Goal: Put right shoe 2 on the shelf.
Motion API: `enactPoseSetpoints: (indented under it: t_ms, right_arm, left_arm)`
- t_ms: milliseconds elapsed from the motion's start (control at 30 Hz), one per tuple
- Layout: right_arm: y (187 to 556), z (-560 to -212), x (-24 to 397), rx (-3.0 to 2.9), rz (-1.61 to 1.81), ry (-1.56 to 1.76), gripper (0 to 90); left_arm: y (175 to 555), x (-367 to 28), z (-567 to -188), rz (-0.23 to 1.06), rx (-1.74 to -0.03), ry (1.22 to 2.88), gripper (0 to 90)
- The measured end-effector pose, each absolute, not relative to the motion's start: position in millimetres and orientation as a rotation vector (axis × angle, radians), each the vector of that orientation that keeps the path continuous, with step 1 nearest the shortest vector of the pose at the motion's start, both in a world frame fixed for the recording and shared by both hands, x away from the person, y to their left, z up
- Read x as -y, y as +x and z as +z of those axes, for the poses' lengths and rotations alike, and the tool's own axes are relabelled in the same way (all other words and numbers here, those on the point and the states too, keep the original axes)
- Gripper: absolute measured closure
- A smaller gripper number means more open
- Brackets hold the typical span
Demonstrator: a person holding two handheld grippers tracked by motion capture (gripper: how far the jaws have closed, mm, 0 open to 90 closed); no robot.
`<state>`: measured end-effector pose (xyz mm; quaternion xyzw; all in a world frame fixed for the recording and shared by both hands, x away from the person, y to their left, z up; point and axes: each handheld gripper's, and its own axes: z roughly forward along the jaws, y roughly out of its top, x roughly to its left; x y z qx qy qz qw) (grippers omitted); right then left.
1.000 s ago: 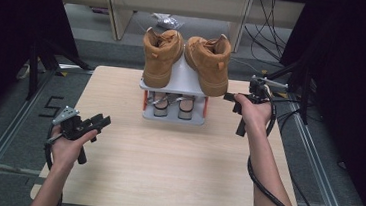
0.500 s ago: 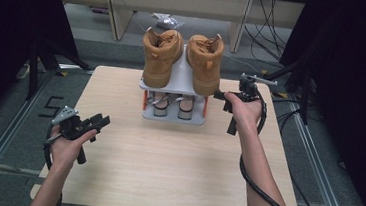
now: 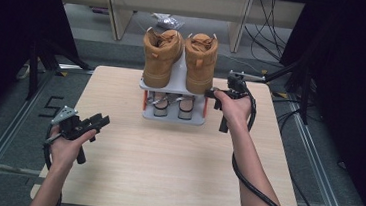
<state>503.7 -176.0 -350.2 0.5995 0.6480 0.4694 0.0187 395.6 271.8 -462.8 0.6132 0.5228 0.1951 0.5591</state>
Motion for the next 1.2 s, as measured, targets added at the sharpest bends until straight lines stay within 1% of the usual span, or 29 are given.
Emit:
enactPoseSetpoints:
  t_ms: [533,967,1100,1133,1200]
  right_arm:
    - [503,-351,174,-2.008,1.455,1.825,90.0]
    - [488,-351,202,-1.959,1.373,1.760,79.9]
    - [483,-359,214,-1.961,1.337,1.729,77.4]
    - [478,-358,213,-1.934,1.343,1.816,76.6]
    - [477,-364,222,-1.948,1.310,1.758,75.3]
  left_arm:
    - [396,-271,-463,0.461,-1.231,1.447,57.8]
    - [395,-271,-464,0.465,-1.235,1.452,57.3]
    - [396,-272,-465,0.465,-1.240,1.453,57.1]
    - [396,-272,-465,0.465,-1.241,1.454,57.1]
    - [396,-271,-466,0.464,-1.240,1.458,57.0]
